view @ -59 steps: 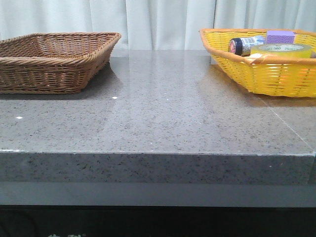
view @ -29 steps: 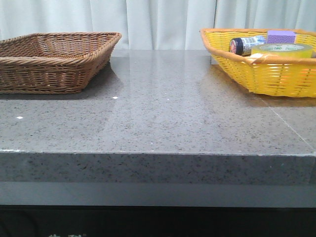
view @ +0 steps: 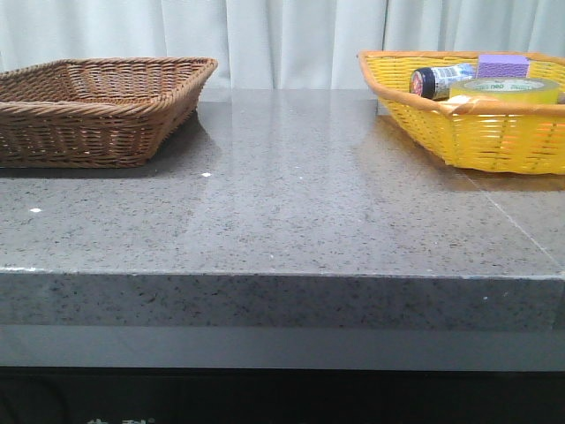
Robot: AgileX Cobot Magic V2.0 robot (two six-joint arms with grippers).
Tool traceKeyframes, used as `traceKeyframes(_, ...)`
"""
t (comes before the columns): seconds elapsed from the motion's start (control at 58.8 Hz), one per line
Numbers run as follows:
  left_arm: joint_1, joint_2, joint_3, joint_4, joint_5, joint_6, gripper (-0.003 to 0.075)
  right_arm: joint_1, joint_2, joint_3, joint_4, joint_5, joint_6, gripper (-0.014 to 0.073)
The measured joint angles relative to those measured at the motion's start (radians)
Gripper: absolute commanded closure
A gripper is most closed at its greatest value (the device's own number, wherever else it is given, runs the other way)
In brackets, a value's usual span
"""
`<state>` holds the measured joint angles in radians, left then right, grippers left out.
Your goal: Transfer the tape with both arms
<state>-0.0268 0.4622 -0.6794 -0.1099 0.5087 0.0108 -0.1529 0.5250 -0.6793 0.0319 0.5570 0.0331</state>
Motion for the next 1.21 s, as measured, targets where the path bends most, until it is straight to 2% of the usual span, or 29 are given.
traceKeyframes(0.204, 0.0, 0.142, -0.121, 0.0, 0.06, 0.0, 0.074, 0.0, 0.034, -0.08, 0.0, 0.094, 0.002, 0.0662)
traceKeyframes(0.646, 0.0, 0.209, -0.124, 0.0, 0.08, 0.005, 0.0733, 0.0, 0.034, -0.08, 0.0, 0.15, 0.005, 0.0644)
traceKeyframes(0.697, 0.0, 0.209, -0.124, 0.0, 0.08, 0.014, 0.0702, 0.0, 0.034, -0.08, 0.0, 0.165, 0.0, 0.0602)
traceKeyframes(0.765, 0.0, 0.209, -0.124, 0.0, 0.08, 0.022, 0.061, 0.0, 0.034, -0.08, 0.0, 0.175, -0.009, 0.0494)
traceKeyframes(0.833, 0.0, 0.209, -0.124, 0.0, 0.08, 0.026, 0.0461, 0.0, 0.034, -0.08, 0.0, 0.18, -0.012, 0.0343)
traceKeyframes(0.901, 0.0, 0.209, -0.124, 0.0, 0.08, 0.028, 0.028, 0.0, 0.034, -0.08, 0.0, 0.187, -0.016, 0.0193)
traceKeyframes(0.952, 0.0, 0.209, -0.124, 0.0, 0.08, 0.029, 0.0195, 0.0, 0.034, -0.08, 0.0, 0.195, -0.017, 0.0128)
traceKeyframes(1.003, 0.0, 0.209, -0.124, 0.0, 0.08, 0.03, 0.0168, 0.0, 0.034, -0.08, 0.0, 0.201, -0.018, 0.0111)
traceKeyframes(1.207, 0.0, 0.209, -0.124, 0.0, 0.08, 0.032, 0.0176, 0.0, 0.034, -0.08, 0.007, 0.209, -0.018, 0.0127)
